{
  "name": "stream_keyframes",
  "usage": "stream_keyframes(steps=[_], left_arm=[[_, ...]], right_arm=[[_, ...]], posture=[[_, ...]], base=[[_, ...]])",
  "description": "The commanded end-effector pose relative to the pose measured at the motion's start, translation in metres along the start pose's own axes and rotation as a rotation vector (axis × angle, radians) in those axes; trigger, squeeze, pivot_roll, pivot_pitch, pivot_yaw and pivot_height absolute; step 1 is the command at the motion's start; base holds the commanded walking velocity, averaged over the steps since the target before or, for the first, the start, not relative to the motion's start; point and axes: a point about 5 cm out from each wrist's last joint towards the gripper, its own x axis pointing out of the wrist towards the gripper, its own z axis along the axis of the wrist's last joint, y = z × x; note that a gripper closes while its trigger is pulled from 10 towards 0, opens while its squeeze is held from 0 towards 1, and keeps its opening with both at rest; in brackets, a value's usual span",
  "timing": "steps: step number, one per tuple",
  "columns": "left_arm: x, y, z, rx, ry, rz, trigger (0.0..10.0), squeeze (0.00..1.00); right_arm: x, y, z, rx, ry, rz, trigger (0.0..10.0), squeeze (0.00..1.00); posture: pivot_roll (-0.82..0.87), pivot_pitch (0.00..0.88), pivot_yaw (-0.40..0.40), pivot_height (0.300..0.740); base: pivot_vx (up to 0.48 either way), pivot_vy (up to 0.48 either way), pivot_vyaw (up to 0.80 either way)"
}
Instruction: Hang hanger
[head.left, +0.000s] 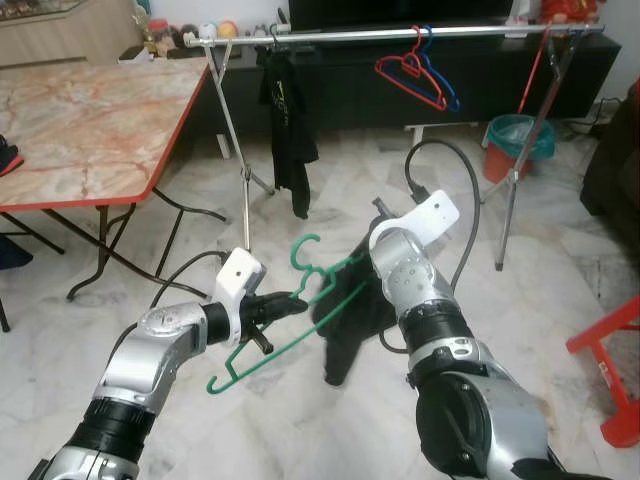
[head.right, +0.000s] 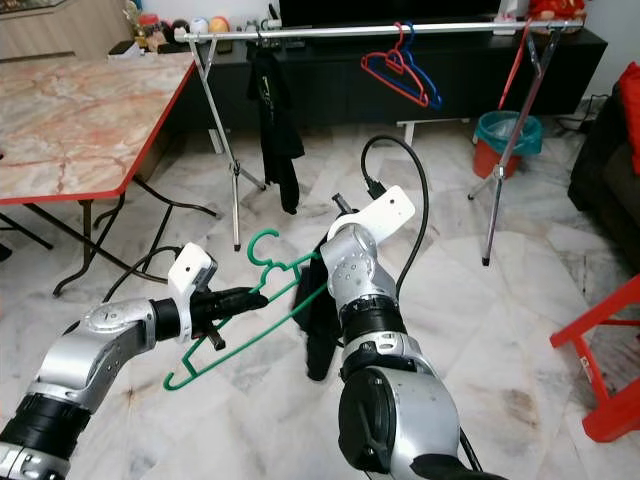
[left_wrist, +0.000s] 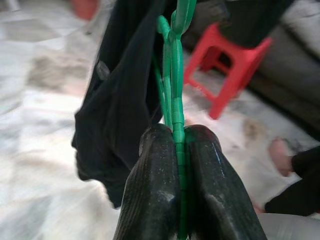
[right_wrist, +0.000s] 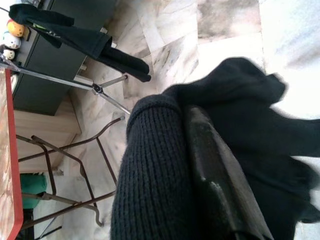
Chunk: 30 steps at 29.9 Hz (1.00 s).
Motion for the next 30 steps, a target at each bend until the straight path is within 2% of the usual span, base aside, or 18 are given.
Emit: stream_keyframes(steps=[1,3,6,10,13,14,16,19,25,28,30], left_arm=[[-0.001,-0.005,0.006,0.011,-0.016,-0.052,10.0,0.0],[-0.001,-0.007,0.007,0.015,-0.022,-0.068,10.0,0.0],[0.002,-0.002,0.007,0.034,-0.019,-0.037,10.0,0.0],[0.001,-0.004,0.007,0.027,-0.015,-0.064,10.0,0.0],[0.001,-0.002,0.002,0.044,0.026,-0.036,10.0,0.0],[0.0,0.002,0.0,0.041,0.042,0.007,10.0,0.0],[0.0,0.004,-0.001,0.042,0.05,0.025,10.0,0.0],[0.001,0.016,-0.005,0.076,0.09,0.139,10.0,0.0],[-0.003,0.042,0.005,0.101,0.05,0.374,10.0,0.0],[-0.003,0.043,0.012,0.1,0.011,0.369,10.0,0.0],[-0.002,0.038,0.013,0.101,-0.001,0.313,10.0,0.0]], right_arm=[[-0.006,0.015,-0.008,-0.003,0.022,0.047,10.0,0.0],[-0.007,0.017,-0.009,-0.012,0.029,0.057,10.0,0.0],[-0.013,0.029,-0.017,-0.063,0.067,0.12,10.0,0.0],[-0.014,0.031,-0.019,-0.077,0.073,0.129,10.0,0.0],[-0.017,0.034,-0.022,-0.088,0.078,0.135,10.0,0.0],[-0.018,0.036,-0.023,-0.087,0.079,0.137,10.0,0.0],[-0.019,0.037,-0.023,-0.087,0.079,0.137,10.0,0.0],[-0.021,0.038,-0.024,-0.087,0.081,0.137,10.0,0.0],[-0.022,0.038,-0.025,-0.082,0.084,0.137,10.0,0.0],[-0.022,0.038,-0.025,-0.081,0.085,0.139,10.0,0.0],[-0.022,0.038,-0.025,-0.08,0.086,0.14,10.0,0.0]], posture=[[-0.01,0.008,0.058,0.74],[-0.01,0.008,0.058,0.74],[-0.02,0.005,0.058,0.74],[-0.02,0.005,0.058,0.74],[-0.02,0.007,0.058,0.74],[-0.02,0.008,0.057,0.74],[-0.02,0.008,0.057,0.74],[-0.02,0.007,0.058,0.74],[-0.02,0.007,0.058,0.74],[-0.01,0.008,0.058,0.74],[-0.01,0.008,0.059,0.74]], base=[[0.0,0.0,0.0],[0.0,0.0,0.0],[0.0,0.0,0.0],[0.0,0.0,0.0],[0.0,0.0,0.0],[0.0,0.0,0.0],[0.0,0.0,0.0],[0.0,0.0,0.0],[0.0,0.0,0.0],[0.0,0.0,0.0],[0.0,0.0,0.0]])
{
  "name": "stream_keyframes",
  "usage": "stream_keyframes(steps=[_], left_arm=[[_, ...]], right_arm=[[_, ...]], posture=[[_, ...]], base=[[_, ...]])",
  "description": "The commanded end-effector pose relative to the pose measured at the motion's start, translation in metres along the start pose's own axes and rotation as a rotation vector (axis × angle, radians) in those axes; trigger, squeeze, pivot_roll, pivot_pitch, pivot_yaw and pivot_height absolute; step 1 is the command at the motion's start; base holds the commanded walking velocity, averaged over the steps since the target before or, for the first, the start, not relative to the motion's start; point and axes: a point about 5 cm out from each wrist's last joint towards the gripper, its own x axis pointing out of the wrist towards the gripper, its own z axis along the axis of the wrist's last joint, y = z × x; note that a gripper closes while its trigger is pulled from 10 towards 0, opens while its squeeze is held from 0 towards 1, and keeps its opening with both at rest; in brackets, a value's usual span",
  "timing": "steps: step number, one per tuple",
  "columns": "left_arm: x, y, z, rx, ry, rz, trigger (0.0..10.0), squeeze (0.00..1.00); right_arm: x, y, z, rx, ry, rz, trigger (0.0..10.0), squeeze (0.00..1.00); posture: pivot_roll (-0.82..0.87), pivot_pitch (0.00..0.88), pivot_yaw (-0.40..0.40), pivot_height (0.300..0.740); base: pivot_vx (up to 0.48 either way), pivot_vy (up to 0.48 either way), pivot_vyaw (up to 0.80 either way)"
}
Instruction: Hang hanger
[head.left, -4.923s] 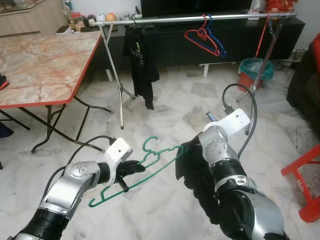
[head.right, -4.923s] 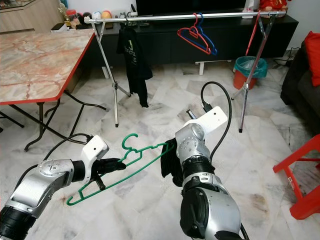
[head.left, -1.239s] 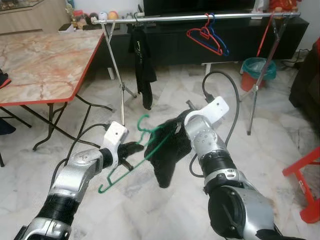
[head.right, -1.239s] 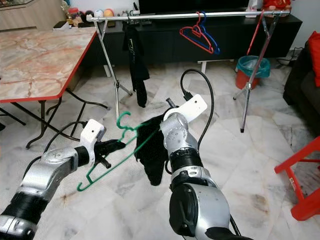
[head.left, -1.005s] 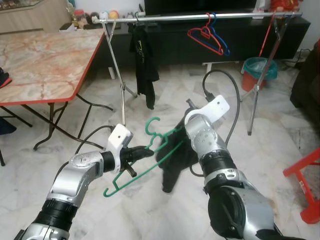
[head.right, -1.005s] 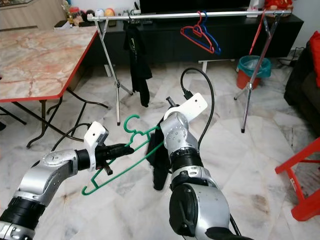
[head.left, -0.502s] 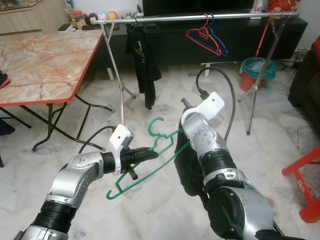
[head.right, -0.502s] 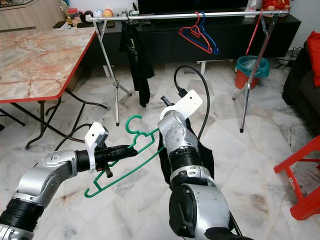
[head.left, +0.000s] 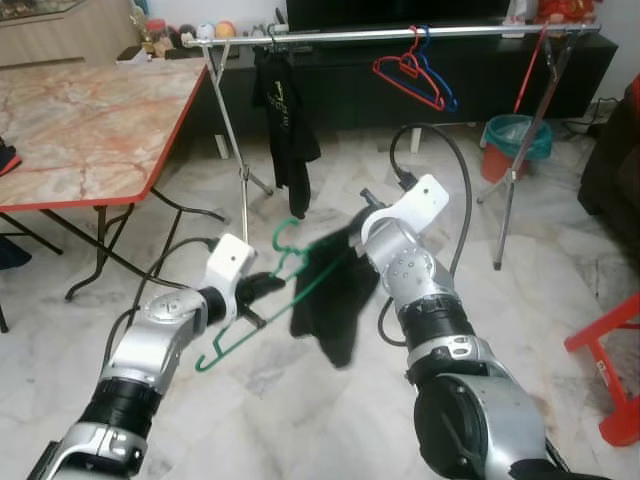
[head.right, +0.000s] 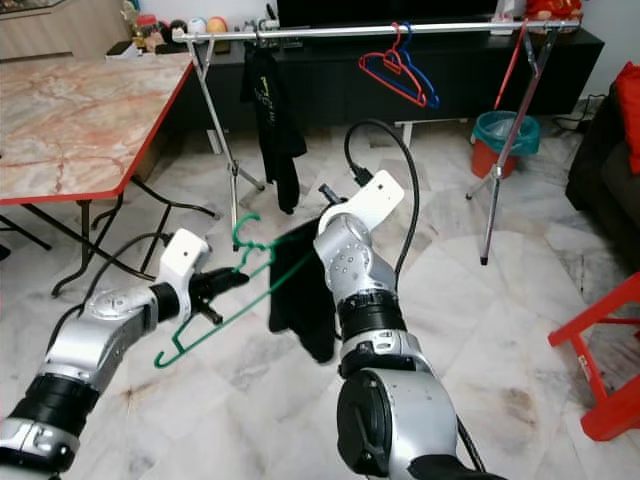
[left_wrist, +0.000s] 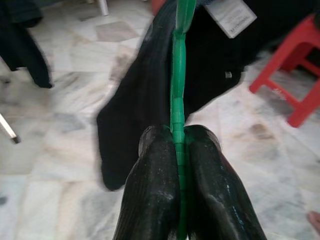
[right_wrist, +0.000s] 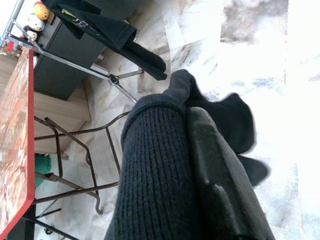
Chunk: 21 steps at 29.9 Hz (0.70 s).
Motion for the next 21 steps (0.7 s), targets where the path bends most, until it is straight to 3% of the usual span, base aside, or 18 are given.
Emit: stream_keyframes(steps=[1,10,16,21], left_arm=[[-0.003,-0.006,0.007,0.007,-0.041,-0.078,10.0,0.0],[-0.01,-0.032,0.008,-0.03,-0.081,-0.325,10.0,0.0],[-0.006,-0.029,0.013,-0.012,-0.108,-0.288,10.0,0.0],[-0.003,-0.024,0.009,0.001,-0.074,-0.221,10.0,0.0]], right_arm=[[-0.011,0.022,-0.028,0.01,0.069,0.062,10.0,0.0],[-0.011,0.022,-0.029,0.004,0.074,0.065,10.0,0.0],[-0.013,0.026,-0.033,-0.016,0.094,0.086,10.0,0.0],[-0.017,0.031,-0.035,-0.026,0.098,0.102,10.0,0.0]], posture=[[-0.01,0.008,0.061,0.74],[-0.02,0.009,0.061,0.74],[-0.02,0.008,0.059,0.74],[-0.02,0.008,0.059,0.74]], base=[[0.0,0.0,0.0],[0.0,0.0,0.0],[0.0,0.0,0.0],[0.0,0.0,0.0]])
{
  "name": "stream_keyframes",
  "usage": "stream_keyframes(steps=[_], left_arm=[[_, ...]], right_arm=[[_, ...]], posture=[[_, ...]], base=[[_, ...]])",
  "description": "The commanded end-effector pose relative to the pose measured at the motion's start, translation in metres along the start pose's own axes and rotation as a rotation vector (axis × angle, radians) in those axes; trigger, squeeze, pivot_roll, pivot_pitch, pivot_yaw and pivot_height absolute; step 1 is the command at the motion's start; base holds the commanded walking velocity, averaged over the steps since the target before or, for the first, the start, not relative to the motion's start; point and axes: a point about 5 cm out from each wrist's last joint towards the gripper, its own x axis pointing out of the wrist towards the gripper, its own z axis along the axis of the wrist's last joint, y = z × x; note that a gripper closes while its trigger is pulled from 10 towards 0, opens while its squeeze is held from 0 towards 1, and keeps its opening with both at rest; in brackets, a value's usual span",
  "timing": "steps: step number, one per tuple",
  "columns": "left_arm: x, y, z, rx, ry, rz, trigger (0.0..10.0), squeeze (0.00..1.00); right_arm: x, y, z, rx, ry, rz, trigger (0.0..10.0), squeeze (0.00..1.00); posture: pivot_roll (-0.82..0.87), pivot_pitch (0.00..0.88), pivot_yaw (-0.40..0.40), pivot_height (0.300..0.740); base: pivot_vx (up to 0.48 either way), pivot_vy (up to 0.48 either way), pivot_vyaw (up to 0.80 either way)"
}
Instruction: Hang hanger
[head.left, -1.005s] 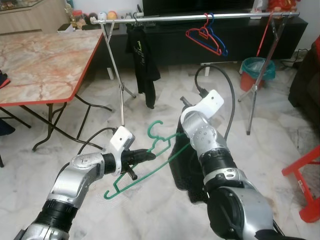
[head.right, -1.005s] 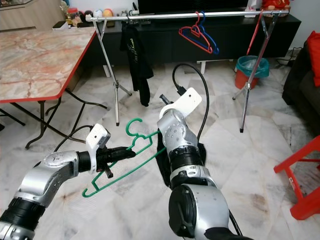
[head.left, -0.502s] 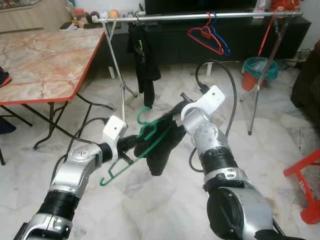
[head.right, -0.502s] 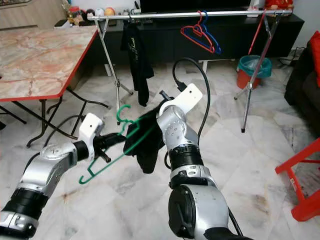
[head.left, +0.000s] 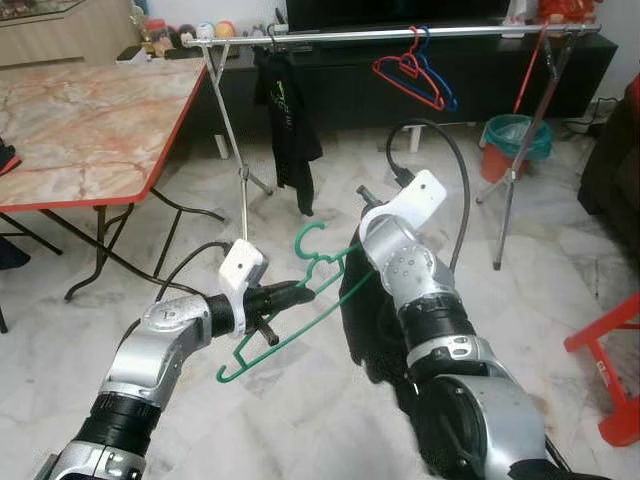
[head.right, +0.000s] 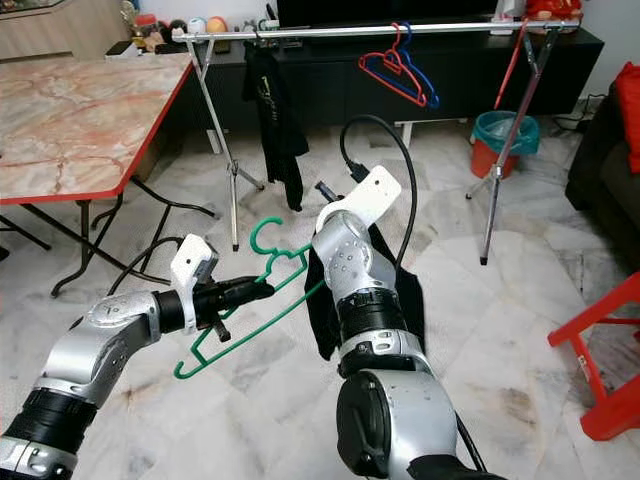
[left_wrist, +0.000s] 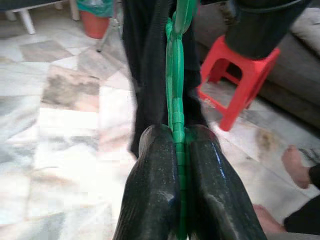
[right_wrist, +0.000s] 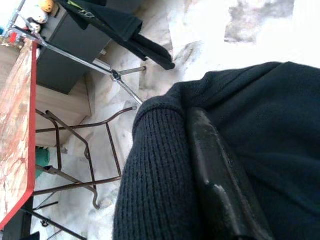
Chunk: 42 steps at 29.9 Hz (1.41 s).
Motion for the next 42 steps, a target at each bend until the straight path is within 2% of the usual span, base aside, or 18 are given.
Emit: stream_keyframes(steps=[1,7,11,15,17,24,27,28,30,32,33,34,37,40,42], left_arm=[[-0.001,0.005,0.004,0.026,0.004,0.032,10.0,0.0],[-0.002,0.021,-0.001,0.057,0.05,0.178,10.0,0.0],[-0.001,0.031,0.005,0.062,0.015,0.282,10.0,0.0],[0.0,0.031,0.008,0.065,-0.01,0.281,10.0,0.0],[0.002,0.027,0.01,0.074,-0.024,0.244,10.0,0.0],[0.003,0.029,0.015,0.082,-0.066,0.27,10.0,0.0],[0.004,0.022,0.016,0.067,-0.077,0.186,10.0,0.0],[0.004,0.014,0.017,0.058,-0.096,0.112,10.0,0.0],[0.004,0.013,0.019,0.06,-0.11,0.104,10.0,0.0],[0.003,0.016,0.021,0.068,-0.127,0.144,10.0,0.0],[0.004,0.024,0.02,0.089,-0.109,0.235,10.0,0.0],[0.004,0.028,0.02,0.099,-0.099,0.27,10.0,0.0],[0.002,0.036,0.021,0.088,-0.093,0.349,10.0,0.0],[-0.002,0.04,0.024,0.099,-0.118,0.379,10.0,0.0],[-0.002,0.037,0.033,0.08,-0.191,0.346,10.0,0.0]], right_arm=[[-0.013,0.026,-0.033,0.014,0.082,0.08,10.0,0.0],[-0.016,0.027,-0.035,0.014,0.08,0.071,10.0,0.0],[-0.019,0.028,-0.037,0.015,0.085,0.067,10.0,0.0],[-0.019,0.029,-0.039,0.015,0.089,0.072,10.0,0.0],[-0.02,0.03,-0.04,0.014,0.093,0.077,10.0,0.0],[-0.023,0.033,-0.046,0.005,0.114,0.094,10.0,0.0],[-0.024,0.035,-0.05,-0.011,0.132,0.11,10.0,0.0],[-0.025,0.037,-0.054,-0.03,0.15,0.13,10.0,0.0],[-0.026,0.038,-0.055,-0.04,0.159,0.14,10.0,0.0],[-0.027,0.039,-0.058,-0.048,0.169,0.144,10.0,0.0],[-0.029,0.039,-0.06,-0.056,0.166,0.136,10.0,0.0],[-0.03,0.04,-0.061,-0.058,0.164,0.136,10.0,0.0],[-0.032,0.039,-0.063,-0.054,0.163,0.123,10.0,0.0],[-0.033,0.037,-0.064,-0.056,0.163,0.117,10.0,0.0],[-0.035,0.038,-0.069,-0.068,0.179,0.13,10.0,0.0]], posture=[[-0.02,0.008,0.059,0.74],[-0.02,0.008,0.058,0.74],[-0.02,0.007,0.059,0.74],[-0.02,0.007,0.059,0.74],[-0.02,0.006,0.059,0.74],[-0.02,0.007,0.06,0.74],[-0.02,0.007,0.06,0.74],[-0.02,0.007,0.06,0.74],[-0.02,0.007,0.06,0.74],[-0.02,0.007,0.06,0.74],[-0.01,0.008,0.058,0.74],[-0.02,0.009,0.057,0.74],[-0.02,0.009,0.058,0.74],[-0.02,0.009,0.058,0.74],[-0.01,0.011,0.057,0.74]], base=[[0.0,0.0,0.0],[0.0,0.0,0.0],[0.0,0.0,0.0],[0.0,0.0,0.0],[0.0,0.0,0.0],[0.0,0.0,0.0],[0.0,0.0,0.0],[0.0,0.0,0.0],[0.0,0.0,0.0],[0.0,0.0,0.0],[0.0,0.0,0.0],[0.0,0.0,0.0],[0.0,0.0,0.0],[0.0,0.0,0.0],[0.0,0.0,0.0]])
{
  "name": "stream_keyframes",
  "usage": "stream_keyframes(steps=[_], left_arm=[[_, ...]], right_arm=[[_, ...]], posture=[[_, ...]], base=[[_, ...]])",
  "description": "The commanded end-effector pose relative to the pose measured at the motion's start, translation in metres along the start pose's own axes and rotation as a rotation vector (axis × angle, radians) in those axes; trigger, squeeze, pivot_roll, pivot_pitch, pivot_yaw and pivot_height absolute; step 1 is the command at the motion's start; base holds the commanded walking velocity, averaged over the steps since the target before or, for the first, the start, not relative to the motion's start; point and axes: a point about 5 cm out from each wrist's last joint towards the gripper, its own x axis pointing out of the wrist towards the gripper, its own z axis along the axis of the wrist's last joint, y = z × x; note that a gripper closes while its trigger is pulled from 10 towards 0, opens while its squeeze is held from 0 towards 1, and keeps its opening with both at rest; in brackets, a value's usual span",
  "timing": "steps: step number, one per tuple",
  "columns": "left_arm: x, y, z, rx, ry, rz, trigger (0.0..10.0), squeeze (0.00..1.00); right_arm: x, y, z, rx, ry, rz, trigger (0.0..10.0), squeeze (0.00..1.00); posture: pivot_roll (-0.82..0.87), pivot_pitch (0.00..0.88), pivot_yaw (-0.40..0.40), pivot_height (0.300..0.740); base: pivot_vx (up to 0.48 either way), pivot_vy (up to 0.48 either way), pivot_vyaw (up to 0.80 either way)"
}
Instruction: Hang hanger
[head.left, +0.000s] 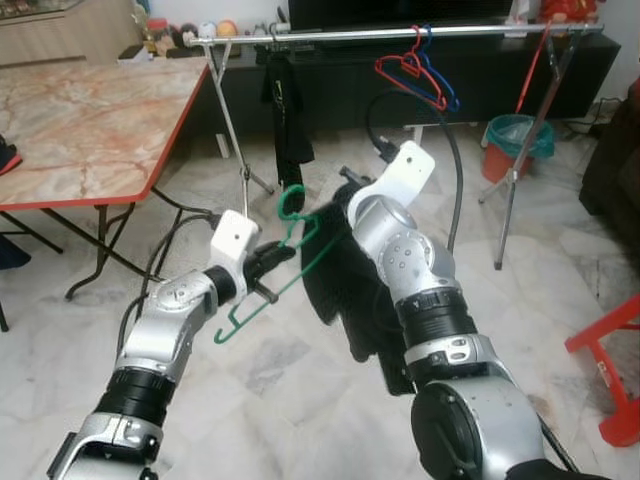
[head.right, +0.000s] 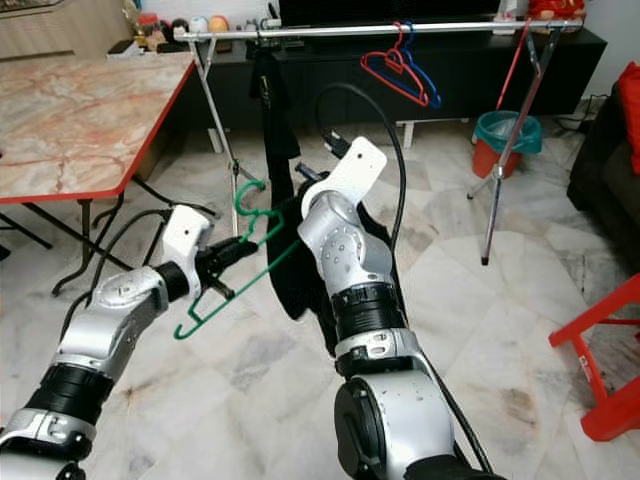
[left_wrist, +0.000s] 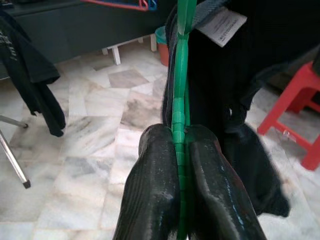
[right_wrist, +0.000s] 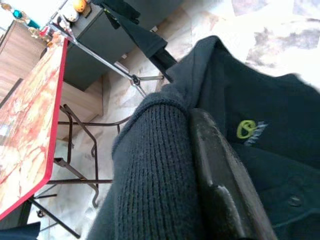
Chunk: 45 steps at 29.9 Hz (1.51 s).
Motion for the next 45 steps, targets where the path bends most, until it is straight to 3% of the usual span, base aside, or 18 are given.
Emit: stream_keyframes(steps=[1,5,8,10,11,15,19,23,27,30,37,42,43,44,45], left_arm=[[-0.003,0.007,0.013,-0.011,-0.075,0.027,10.0,0.0],[-0.002,-0.003,0.013,-0.024,-0.076,-0.053,10.0,0.0],[-0.008,-0.022,0.005,-0.011,-0.007,-0.258,10.0,0.0],[-0.013,-0.028,0.002,-0.009,0.025,-0.324,10.0,0.0],[-0.014,-0.028,0.0,-0.016,0.035,-0.328,10.0,0.0],[-0.009,-0.006,-0.001,0.009,0.036,-0.123,10.0,0.0],[-0.005,0.006,0.005,0.022,-0.001,-0.017,10.0,0.0],[-0.005,0.001,0.01,0.006,-0.018,-0.05,10.0,0.0],[-0.011,-0.028,0.01,-0.077,-0.034,-0.32,10.0,0.0],[-0.018,-0.038,0.007,-0.111,-0.016,-0.429,10.0,0.0],[-0.02,-0.04,0.004,-0.106,0.01,-0.458,10.0,0.0],[-0.023,-0.045,0.007,-0.125,0.021,-0.515,10.0,0.0],[-0.024,-0.046,0.006,-0.122,0.033,-0.521,10.0,0.0],[-0.024,-0.046,0.006,-0.122,0.033,-0.521,10.0,0.0],[-0.025,-0.045,0.004,-0.114,0.043,-0.514,10.0,0.0]], right_arm=[[-0.018,0.023,-0.074,0.067,0.21,0.063,10.0,0.0],[-0.023,0.027,-0.079,0.059,0.225,0.075,10.0,0.0],[-0.02,0.021,-0.075,0.067,0.211,0.048,10.0,0.0],[-0.018,0.016,-0.071,0.07,0.199,0.033,10.0,0.0],[-0.017,0.015,-0.07,0.066,0.193,0.028,10.0,0.0],[-0.017,0.013,-0.071,0.046,0.188,0.022,10.0,0.0],[-0.018,0.014,-0.073,0.045,0.198,0.027,10.0,0.0],[-0.02,0.017,-0.073,0.045,0.201,0.035,10.0,0.0],[-0.021,0.02,-0.075,0.047,0.21,0.051,10.0,0.0],[-0.02,0.019,-0.074,0.048,0.209,0.052,10.0,0.0],[-0.022,0.023,-0.075,0.043,0.219,0.078,10.0,0.0],[-0.028,0.038,-0.079,-0.008,0.257,0.216,10.0,0.0],[-0.031,0.046,-0.079,-0.056,0.269,0.313,10.0,0.0],[-0.031,0.046,-0.079,-0.056,0.269,0.313,10.0,0.0],[-0.033,0.05,-0.076,-0.119,0.249,0.383,10.0,0.0]], posture=[[-0.01,0.009,0.057,0.74],[-0.02,0.01,0.057,0.74],[-0.02,0.011,0.057,0.74],[-0.01,0.011,0.058,0.74],[-0.02,0.011,0.057,0.74],[-0.01,0.011,0.055,0.74],[-0.01,0.011,0.054,0.74],[-0.01,0.011,0.054,0.74],[-0.02,0.01,0.057,0.74],[-0.02,0.008,0.057,0.74],[-0.02,0.007,0.058,0.74],[-0.02,0.005,0.059,0.74],[-0.02,0.005,0.06,0.74],[-0.02,0.005,0.06,0.74],[-0.02,0.005,0.059,0.74]], base=[[0.0,0.0,0.0],[0.0,0.0,0.0],[0.0,0.0,0.0],[0.0,0.0,0.0],[0.0,0.0,0.0],[0.0,0.0,0.0],[0.0,0.0,0.0],[0.0,0.0,0.0],[0.0,0.0,0.0],[0.0,0.0,0.0],[0.0,0.0,0.0],[0.0,0.0,0.0],[0.0,0.0,0.0],[0.0,0.0,0.0],[0.0,0.0,0.0]])
